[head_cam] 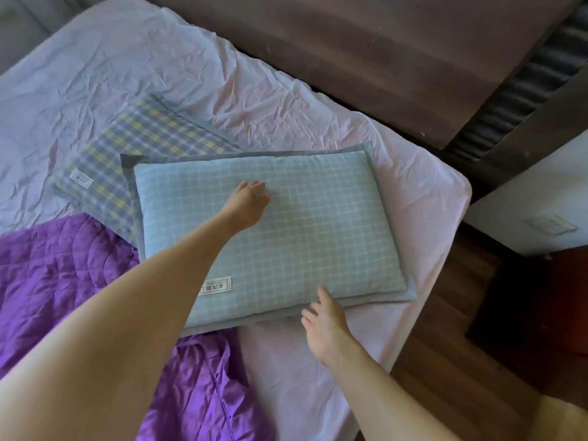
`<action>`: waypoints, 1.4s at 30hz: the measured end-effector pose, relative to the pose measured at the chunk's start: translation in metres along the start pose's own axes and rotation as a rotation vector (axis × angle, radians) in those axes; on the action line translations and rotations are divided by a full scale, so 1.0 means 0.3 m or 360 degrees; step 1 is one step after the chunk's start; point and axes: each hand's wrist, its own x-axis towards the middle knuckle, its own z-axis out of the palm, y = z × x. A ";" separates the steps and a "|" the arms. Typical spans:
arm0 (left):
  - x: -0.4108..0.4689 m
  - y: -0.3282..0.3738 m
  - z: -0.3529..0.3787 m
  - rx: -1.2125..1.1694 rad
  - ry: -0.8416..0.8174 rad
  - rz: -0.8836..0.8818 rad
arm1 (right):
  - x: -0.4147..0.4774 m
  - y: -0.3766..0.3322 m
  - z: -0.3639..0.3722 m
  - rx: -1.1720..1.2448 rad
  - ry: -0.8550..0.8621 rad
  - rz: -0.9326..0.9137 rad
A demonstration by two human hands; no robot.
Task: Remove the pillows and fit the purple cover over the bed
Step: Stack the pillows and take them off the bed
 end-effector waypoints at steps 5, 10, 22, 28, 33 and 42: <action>0.141 -0.017 -0.010 0.0600 0.0106 0.0164 | 0.086 0.041 0.045 0.0069 0.0055 0.0082; 0.236 -0.045 -0.055 0.0810 0.0110 -0.0048 | 0.157 0.059 0.080 0.0086 0.0060 0.0050; 0.173 -0.058 -0.080 0.0888 0.0196 -0.0137 | 0.147 -0.083 -0.008 -0.0124 0.0289 -0.0544; 0.097 -0.093 -0.014 0.0319 0.0281 -0.0127 | 0.154 -0.071 -0.067 -0.0275 0.0131 -0.0510; 0.029 -0.033 -0.027 0.0466 0.0503 -0.0049 | 0.134 -0.092 -0.077 -0.0023 0.0128 -0.0499; -0.151 0.140 0.003 0.0036 0.0690 -0.0056 | -0.047 -0.242 -0.207 -0.0044 0.0232 -0.0812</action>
